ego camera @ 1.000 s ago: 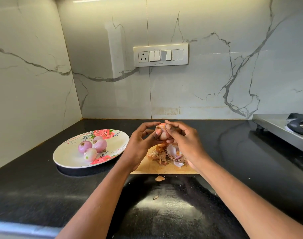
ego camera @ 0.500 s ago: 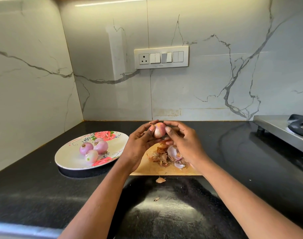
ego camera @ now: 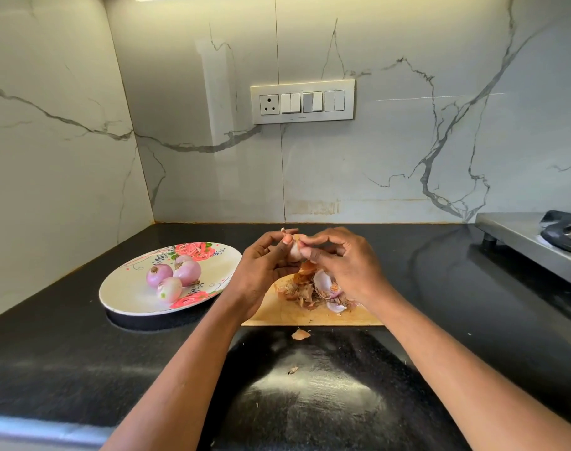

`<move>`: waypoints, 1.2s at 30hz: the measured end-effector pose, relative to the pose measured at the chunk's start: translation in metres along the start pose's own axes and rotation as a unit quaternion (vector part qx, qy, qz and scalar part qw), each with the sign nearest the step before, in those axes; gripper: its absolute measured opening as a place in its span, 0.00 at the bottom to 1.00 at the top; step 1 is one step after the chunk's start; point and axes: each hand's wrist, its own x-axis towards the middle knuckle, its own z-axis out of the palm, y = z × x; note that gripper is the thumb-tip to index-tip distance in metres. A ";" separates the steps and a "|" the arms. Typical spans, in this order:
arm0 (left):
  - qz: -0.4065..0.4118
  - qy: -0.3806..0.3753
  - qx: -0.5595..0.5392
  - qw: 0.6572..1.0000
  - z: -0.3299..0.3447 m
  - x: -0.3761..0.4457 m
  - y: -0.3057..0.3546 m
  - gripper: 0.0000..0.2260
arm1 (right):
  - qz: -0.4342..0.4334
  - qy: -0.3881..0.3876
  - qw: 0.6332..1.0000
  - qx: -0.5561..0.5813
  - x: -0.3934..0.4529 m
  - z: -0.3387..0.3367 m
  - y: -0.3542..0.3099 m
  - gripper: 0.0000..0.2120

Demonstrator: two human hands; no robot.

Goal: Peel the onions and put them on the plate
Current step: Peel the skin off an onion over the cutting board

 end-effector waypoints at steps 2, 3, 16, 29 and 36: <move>0.002 0.001 0.003 1.000 0.000 0.000 0.000 0.10 | 0.004 0.013 1.000 0.009 0.001 0.000 0.003 0.06; 0.003 0.002 0.004 1.000 0.000 0.000 -0.001 0.11 | 0.007 0.012 1.000 0.012 0.000 0.000 0.002 0.06; 0.007 0.011 0.064 0.998 0.000 -0.002 0.003 0.12 | -0.038 -0.057 0.992 -0.106 -0.004 -0.005 -0.015 0.13; 0.024 0.055 0.041 0.997 -0.005 0.002 0.004 0.14 | -0.015 -0.024 0.983 -0.182 0.001 -0.016 -0.001 0.04; 0.018 0.070 0.031 0.997 -0.006 0.005 0.002 0.13 | 0.027 0.018 0.971 -0.237 0.004 -0.028 0.004 0.06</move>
